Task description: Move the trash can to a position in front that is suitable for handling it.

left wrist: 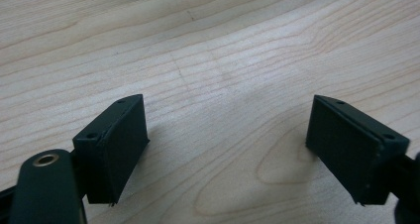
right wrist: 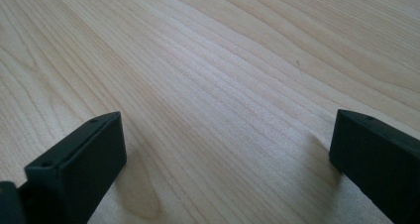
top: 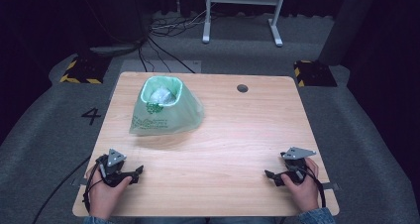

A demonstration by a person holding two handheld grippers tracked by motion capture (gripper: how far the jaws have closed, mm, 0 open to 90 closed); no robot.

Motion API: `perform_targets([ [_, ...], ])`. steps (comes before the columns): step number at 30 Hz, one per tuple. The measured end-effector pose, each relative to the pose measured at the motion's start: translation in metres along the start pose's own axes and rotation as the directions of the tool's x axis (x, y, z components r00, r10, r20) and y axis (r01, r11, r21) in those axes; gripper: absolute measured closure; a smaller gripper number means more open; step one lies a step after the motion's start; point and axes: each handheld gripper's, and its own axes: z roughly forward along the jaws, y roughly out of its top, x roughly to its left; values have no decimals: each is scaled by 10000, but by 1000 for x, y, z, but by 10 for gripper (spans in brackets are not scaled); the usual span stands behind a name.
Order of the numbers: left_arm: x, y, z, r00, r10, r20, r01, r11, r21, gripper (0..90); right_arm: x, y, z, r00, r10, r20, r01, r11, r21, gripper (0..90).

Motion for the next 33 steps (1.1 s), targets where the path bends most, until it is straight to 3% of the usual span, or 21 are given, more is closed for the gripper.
perform_targets([
  [3,0,4,-4,9997,-254,46,254,9997,-46,226,0,0,0,10000,0,0,0,10000,1,7],
  [7,-1,16,-18,9992,-367,147,377,9967,-717,246,0,0,0,10000,-2,-2,2,10000,0,7],
  [10,-3,28,-27,9994,-310,176,326,9944,-1006,272,0,0,0,10000,-3,-2,3,10000,0,7],
  [13,-6,42,-32,9998,6,191,15,9938,-1108,279,0,0,0,10000,-7,-8,6,10000,-9,14],
  [15,-6,52,-33,9993,194,311,-156,9930,-1173,279,0,0,-1,10000,-46,-43,46,10000,-32,25],
  [25,-2,94,-33,9976,324,618,-208,9835,-1795,288,1,-1,-2,9999,-118,-107,116,9999,-115,50],
  [33,9,125,-32,9992,182,345,-100,9742,-2254,297,1,-1,-2,9999,-118,-106,116,9999,-114,50],
])
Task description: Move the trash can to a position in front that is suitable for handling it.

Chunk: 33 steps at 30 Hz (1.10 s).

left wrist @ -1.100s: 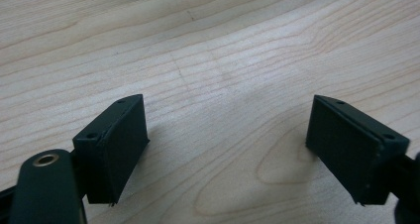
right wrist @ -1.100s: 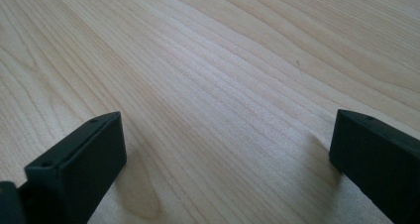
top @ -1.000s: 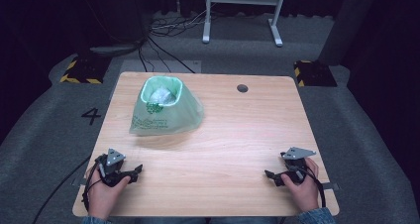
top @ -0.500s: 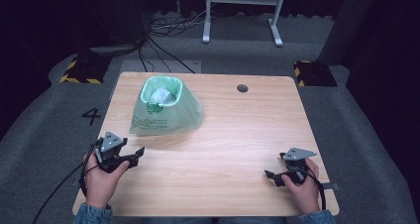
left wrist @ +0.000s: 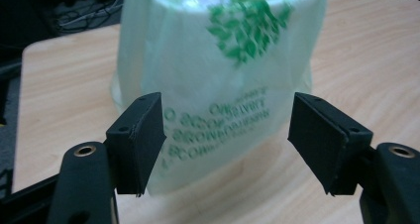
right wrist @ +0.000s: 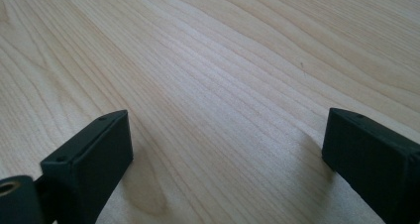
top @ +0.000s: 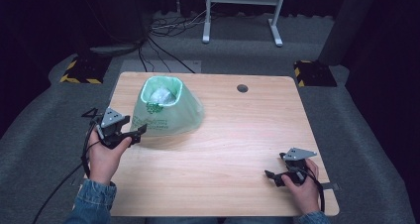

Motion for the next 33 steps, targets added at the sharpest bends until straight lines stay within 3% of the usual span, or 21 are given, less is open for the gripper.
perform_targets([
  [7,9,32,15,9997,81,-223,-88,9994,-332,346,0,0,0,10000,-2,1,2,10000,-1,50],
  [12,20,49,31,9985,160,-528,-186,9986,-493,330,0,0,0,10000,17,16,-17,10000,0,50],
  [15,26,56,44,9978,-32,-666,-7,9983,-583,306,0,0,0,10000,25,20,-25,10000,1,50],
  [17,27,56,47,9979,-17,-647,-21,9983,-590,294,0,0,0,10000,28,21,-28,10000,0,50],
  [18,27,57,60,9971,-92,-753,41,9977,-682,285,0,0,0,10000,32,23,-32,10000,1,50],
  [22,28,53,76,9970,-257,-725,218,9983,-540,285,0,0,0,10000,44,38,-44,10000,3,50],
  [27,27,53,84,9970,-533,-556,510,9978,-427,368,1,0,0,10000,54,47,-54,10000,0,50],
  [29,24,53,87,9970,-732,-265,719,9963,-472,380,1,0,0,10000,61,55,-61,10000,2,50],
  [31,18,53,88,9965,-821,-185,813,9959,-388,324,1,0,0,9999,76,68,-76,10000,2,50],
  [33,12,54,87,9972,-716,-212,712,9972,-215,325,1,0,0,9999,86,78,-86,10000,-1,50],
])
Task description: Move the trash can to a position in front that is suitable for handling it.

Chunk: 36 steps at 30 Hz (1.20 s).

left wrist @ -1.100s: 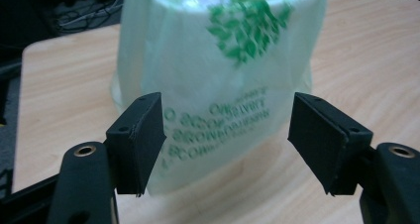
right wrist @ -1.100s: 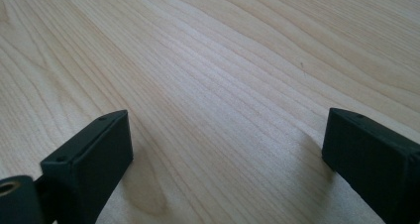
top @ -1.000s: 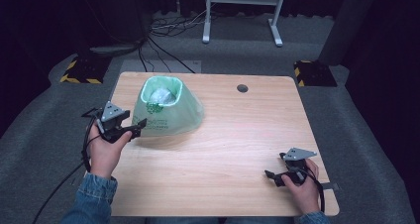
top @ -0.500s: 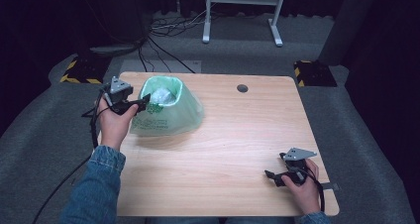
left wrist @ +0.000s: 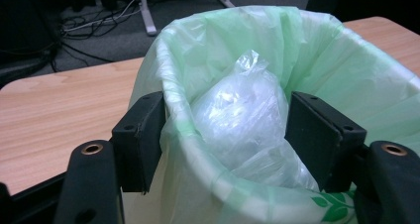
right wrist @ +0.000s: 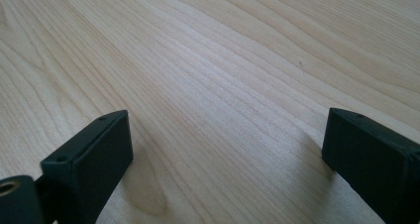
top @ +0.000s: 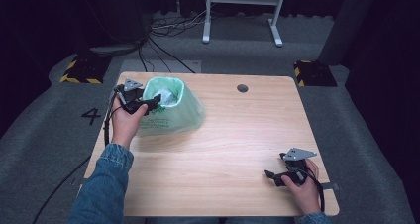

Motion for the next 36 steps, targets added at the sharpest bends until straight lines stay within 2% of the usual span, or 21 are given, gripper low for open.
perform_targets([
  [3,-11,1,-3,10000,-47,27,47,9996,266,327,0,0,0,10000,4,3,-4,10000,1,50],
  [7,-25,2,-9,9995,-110,303,92,9982,600,314,0,0,0,10000,10,17,-10,10000,2,50],
  [11,-43,-4,-15,9972,-293,692,264,9987,428,318,0,0,0,10000,18,20,-18,10000,4,50],
  [14,-57,-9,-18,9917,-460,1197,422,9985,340,319,0,0,0,10000,16,18,-16,10000,3,50],
  [21,-95,-14,-27,9822,-13,1879,-85,9987,508,337,1,0,0,10000,62,65,-62,10000,8,50],
  [22,-95,-14,-27,9822,-13,1879,-85,9987,508,336,1,0,0,10000,62,65,-62,10000,8,50],
  [23,-107,-15,-29,9798,103,1999,-220,9982,565,332,1,0,0,10000,65,68,-65,10000,8,50],
  [26,-124,-17,-30,9772,373,2091,-494,9974,532,326,1,0,0,10000,68,67,-68,10000,9,50],
  [36,-175,-20,-32,9521,1003,2887,-1238,9902,642,325,1,0,0,10000,63,71,-63,10000,11,50],
])
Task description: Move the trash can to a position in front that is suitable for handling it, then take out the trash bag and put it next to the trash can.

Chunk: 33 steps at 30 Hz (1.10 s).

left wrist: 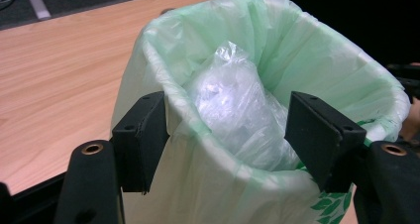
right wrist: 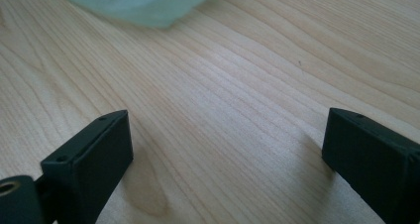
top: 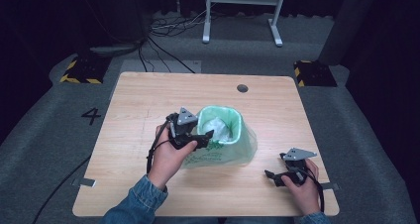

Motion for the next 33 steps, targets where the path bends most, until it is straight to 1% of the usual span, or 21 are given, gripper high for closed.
perform_targets([
  [1,-3,0,0,10000,95,5,-95,10000,-3,325,0,0,0,10000,0,1,0,10000,-1,51],
  [5,-16,-2,1,9998,113,-161,-114,9999,-46,324,0,0,0,10000,3,0,-3,10000,2,50],
  [8,-23,-3,0,9994,286,-206,-286,9996,0,317,0,0,0,10000,2,-1,-2,10000,1,50],
  [11,-24,-5,0,9993,288,-236,-290,9995,-118,313,0,0,0,10000,-1,1,1,10000,1,50],
  [12,-24,-5,0,9995,226,-210,-230,9996,-189,309,0,0,0,10000,1,0,-1,10000,1,50],
  [14,-22,-7,-1,9997,123,-213,-130,9993,-347,246,0,0,0,10000,0,7,0,10000,-2,50],
  [16,-22,-8,-2,9997,6,-258,-25,9972,-751,206,0,0,0,10000,5,9,-5,10000,-6,51],
  [17,-21,-7,-3,9991,148,-388,-179,9965,-817,175,0,0,0,10000,8,7,-8,10000,-4,51],
  [18,-22,-7,-4,9986,248,-460,-290,9952,-931,171,0,0,0,10000,7,3,-7,10000,-3,51],
  [22,-22,-6,-9,9986,310,-439,-355,9938,-1057,185,0,0,0,10000,10,7,-10,10000,0,51],
  [26,-22,-8,-19,9959,598,-681,-672,9913,-1129,182,0,0,0,10000,11,3,-11,10000,2,51],
  [28,-23,-11,-26,9923,857,-897,-956,9891,-1124,178,0,0,0,10000,39,30,-39,10000,5,51],
  [29,-24,-13,-29,9865,1095,-1218,-1223,9870,-1038,176,1,0,-1,9999,99,91,-99,10000,8,51],
  [30,-26,-15,-32,9737,1516,-1698,-1683,9818,-883,169,2,-1,-1,9998,163,140,-163,9999,6,51],
  [31,-27,-19,-36,9625,1881,-1955,-2065,9753,-783,163,3,-2,-2,9995,246,213,-246,9997,6,58],
  [32,-29,-22,-39,9605,1951,-1986,-2135,9740,-757,165,4,-2,-3,9992,339,231,-338,9994,-41,83],
  [33,-30,-25,-42,9634,1919,-1874,-2086,9752,-739,162,5,-2,-4,9996,242,140,-241,9997,-74,147],
])
